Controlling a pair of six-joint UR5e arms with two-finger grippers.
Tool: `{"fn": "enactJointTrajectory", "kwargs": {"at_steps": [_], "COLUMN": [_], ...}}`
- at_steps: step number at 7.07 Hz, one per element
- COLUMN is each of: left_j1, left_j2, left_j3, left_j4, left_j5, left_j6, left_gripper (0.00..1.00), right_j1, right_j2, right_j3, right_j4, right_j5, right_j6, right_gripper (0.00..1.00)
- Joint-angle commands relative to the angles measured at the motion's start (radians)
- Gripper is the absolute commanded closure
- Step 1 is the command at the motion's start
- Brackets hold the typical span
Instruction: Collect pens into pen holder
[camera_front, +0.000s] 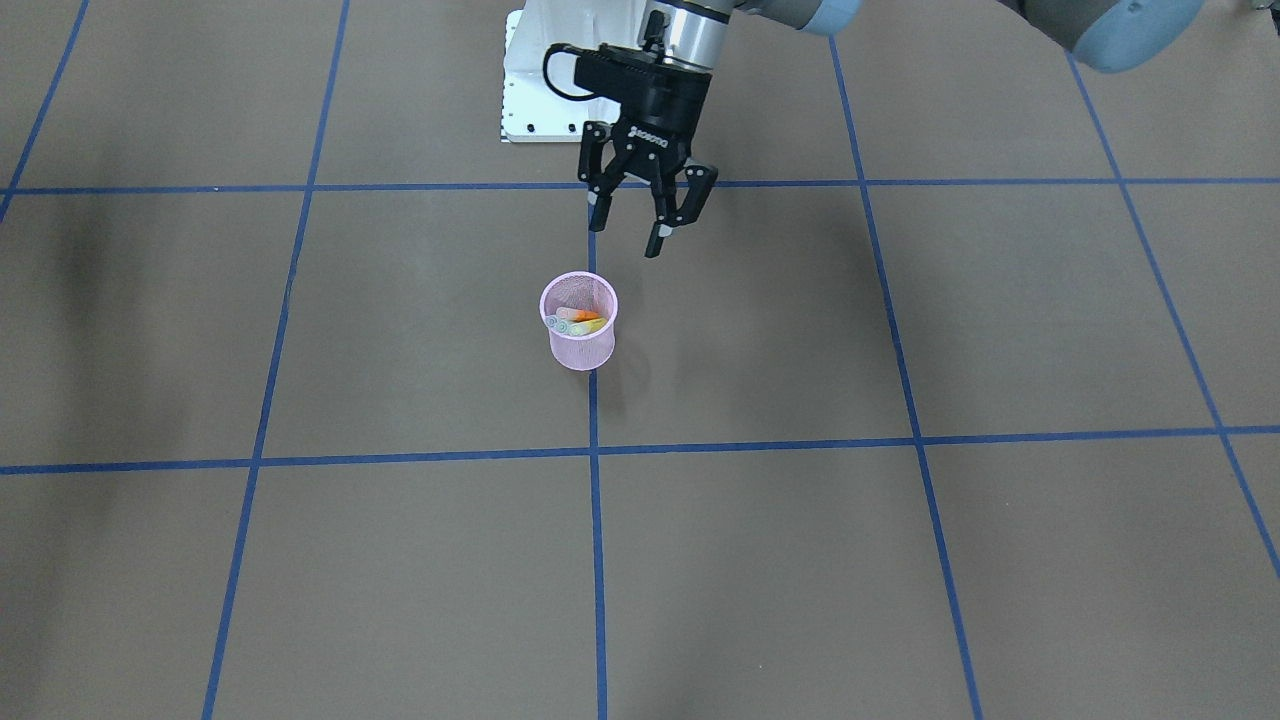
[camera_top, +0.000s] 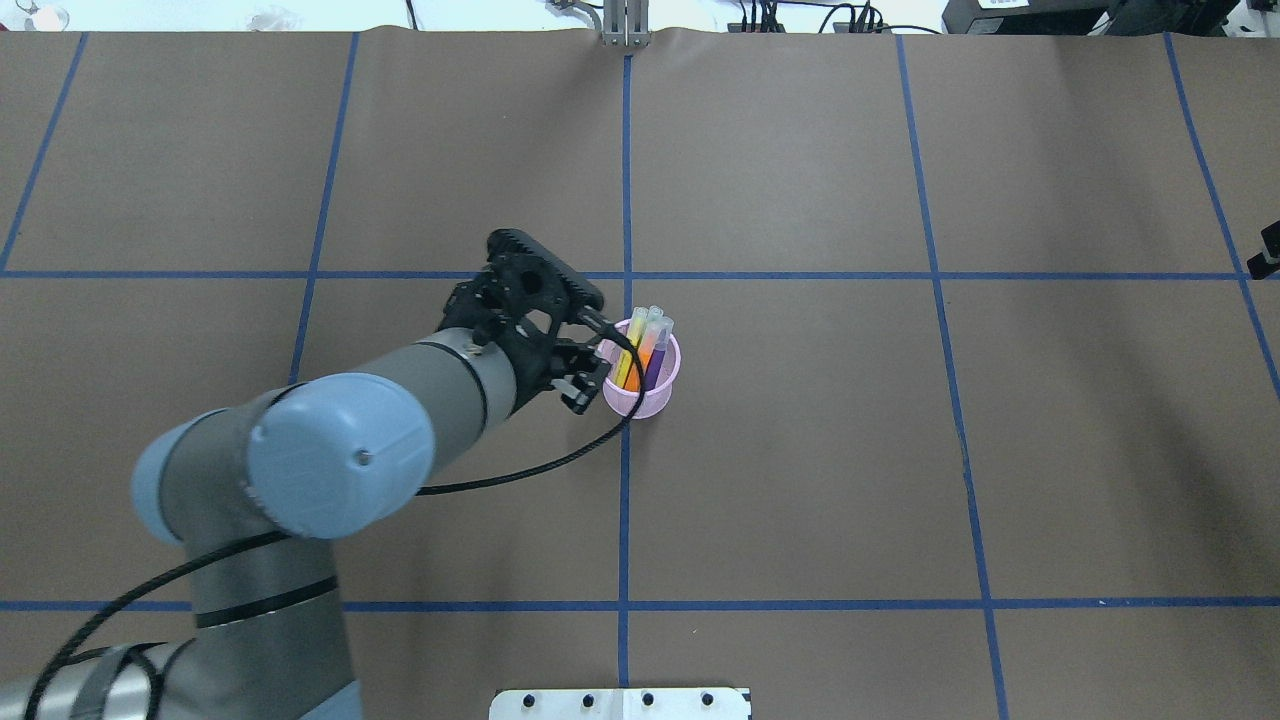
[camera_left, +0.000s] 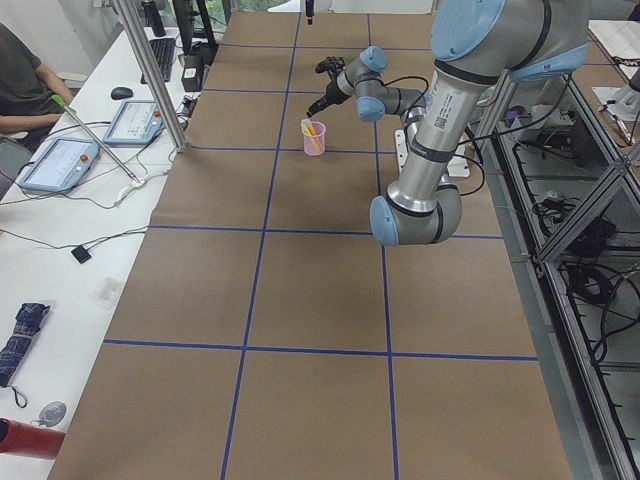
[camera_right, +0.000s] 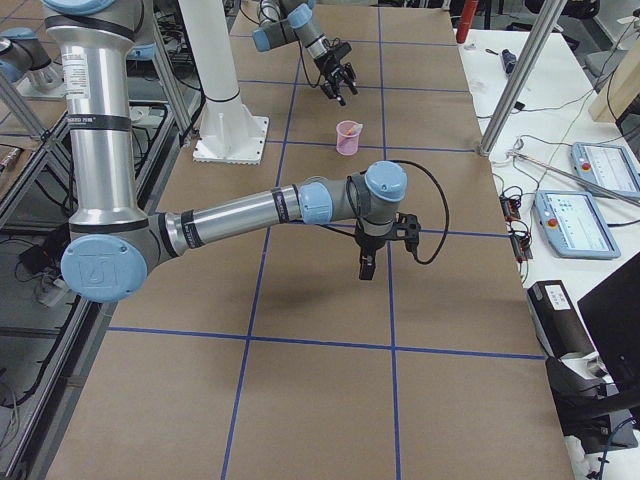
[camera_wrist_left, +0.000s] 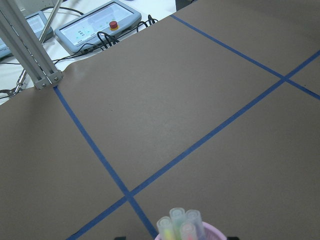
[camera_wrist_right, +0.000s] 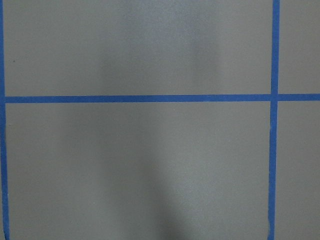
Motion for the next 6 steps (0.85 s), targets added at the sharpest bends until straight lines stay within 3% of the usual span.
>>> {"fn": "enactJointTrajectory", "kwargs": {"at_steps": [1, 2, 4, 5, 6], "left_j1": [-0.164, -0.354, -0.715, -0.819, -0.913], "left_j2": [0.237, 0.314, 0.355, 0.422, 0.448], "left_j3": [-0.162, -0.152, 0.031, 0.107, 0.202], "left_j4": [0.001, -0.006, 0.001, -0.003, 0.033], "left_j5": [-0.191, -0.437, -0.926, -1.001, -1.008], "left_j6": [0.018, 0.019, 0.022, 0.141, 0.302], "left_gripper": [0.27, 0.27, 0.27, 0.27, 0.27], "right_j1": [0.002, 0.002, 0.003, 0.003, 0.002], "right_j2": [0.002, 0.003, -0.012, -0.001, 0.002], "right_j3": [0.000, 0.000, -0.011, -0.015, -0.017], "right_j4": [0.002, 0.003, 0.107, 0.107, 0.124], "right_j5": [-0.003, -0.006, -0.013, -0.015, -0.017], "right_j6": [-0.002, -0.002, 0.009, 0.009, 0.009], "right_gripper": [0.00, 0.00, 0.00, 0.00, 0.00]}}
